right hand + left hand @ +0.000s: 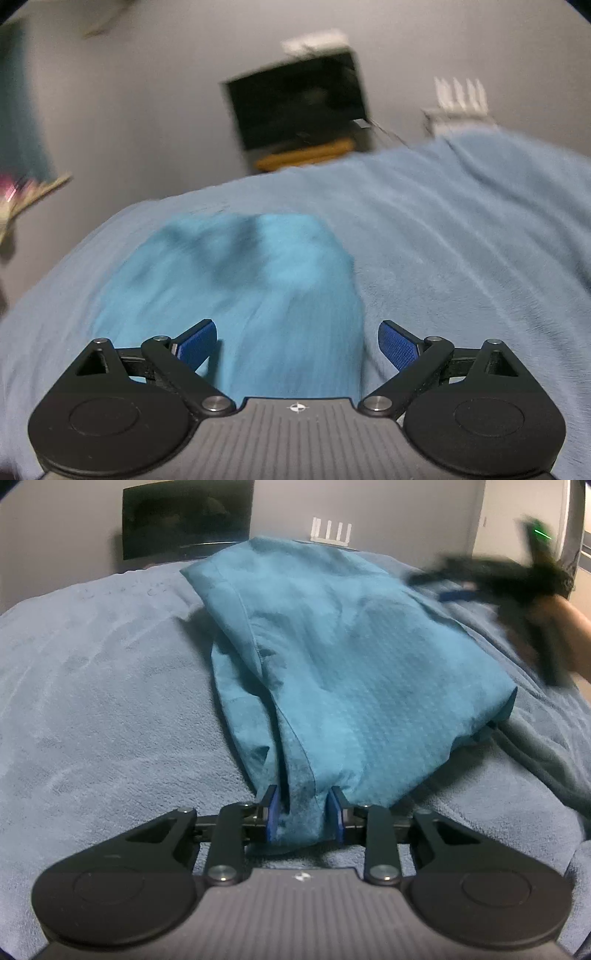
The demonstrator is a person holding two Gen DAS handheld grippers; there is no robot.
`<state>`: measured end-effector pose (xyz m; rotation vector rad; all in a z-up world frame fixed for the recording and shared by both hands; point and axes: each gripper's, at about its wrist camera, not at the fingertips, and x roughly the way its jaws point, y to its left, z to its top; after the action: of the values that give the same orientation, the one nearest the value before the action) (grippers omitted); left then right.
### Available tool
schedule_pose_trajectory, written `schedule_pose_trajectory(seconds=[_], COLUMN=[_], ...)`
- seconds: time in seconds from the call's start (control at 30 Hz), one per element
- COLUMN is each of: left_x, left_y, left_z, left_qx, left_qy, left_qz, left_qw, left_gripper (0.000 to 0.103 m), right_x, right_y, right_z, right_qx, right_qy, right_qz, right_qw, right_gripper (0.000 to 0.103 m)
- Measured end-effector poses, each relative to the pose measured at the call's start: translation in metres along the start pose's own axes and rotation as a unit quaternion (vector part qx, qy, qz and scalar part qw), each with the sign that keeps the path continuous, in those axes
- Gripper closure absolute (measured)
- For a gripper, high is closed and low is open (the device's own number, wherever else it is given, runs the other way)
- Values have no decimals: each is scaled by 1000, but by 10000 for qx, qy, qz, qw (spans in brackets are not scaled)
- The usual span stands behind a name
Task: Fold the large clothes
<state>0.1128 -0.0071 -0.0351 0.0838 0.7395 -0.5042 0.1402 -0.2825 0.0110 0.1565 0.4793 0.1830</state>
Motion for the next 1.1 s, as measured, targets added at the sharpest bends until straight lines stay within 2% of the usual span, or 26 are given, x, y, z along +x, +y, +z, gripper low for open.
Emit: schedule_pose_trajectory(seconds=[0.17,0.27,0.33,0.43,0.5,0.57,0.6,0.63,0.67,0.73,0.8,0.87,0.93,1.0,1.1], left_x=[1,-4,-6,-5,-5,-5,-5,-5,-5,-3,2,6,9,9,7], left_y=[-4,-6,-7,-6,-4,-2,-1,-1,0,-2,-9,-12,-7,2,7], left_z=[1,1,1,0,-1,-2,-3,-3,-3,-4,-6,-8,-10,-11,-10], left_qx=[35,40,38,15,-9,-38,-34,-23,-21,72,324,591,594,400,300], left_qy=[-27,-32,-53,-74,-85,-98,-98,-92,-86,-24,14,44,80,95,104], left_qz=[70,120,153,193,207,221,244,259,268,296,350,493,545,469,465], left_qw=[10000,9999,9999,9998,9998,9997,9996,9996,9996,9995,9989,9970,9967,9981,9984], left_gripper=[80,80,80,80,80,80,80,80,80,80,80,81,81,80,80], right_x=[-87,-122,-124,-112,-97,-80,-72,-71,-71,-72,-67,-63,-70,-85,-120], right_y=[37,41,49,59,69,67,67,62,55,41,25,23,28,35,54], right_z=[-55,-85,-100,-119,-132,-138,-136,-133,-132,-135,-139,-143,-142,-139,-132], right_qx=[-786,-1193,-1585,-1849,-2067,-1994,-1856,-1681,-1527,-1380,-991,-755,-731,-784,-1214], right_qy=[-80,131,342,629,596,474,422,294,230,213,403,566,613,534,111], right_qz=[9,-108,-329,-403,-505,-639,-712,-862,-849,-993,-1116,-1066,-965,-765,-554], right_qw=[9969,9927,9862,9799,9753,9767,9791,9816,9843,9852,9880,9898,9907,9926,9910], right_gripper=[6,5,5,6,8,15,35,46,49,52,51,52,52,50,50])
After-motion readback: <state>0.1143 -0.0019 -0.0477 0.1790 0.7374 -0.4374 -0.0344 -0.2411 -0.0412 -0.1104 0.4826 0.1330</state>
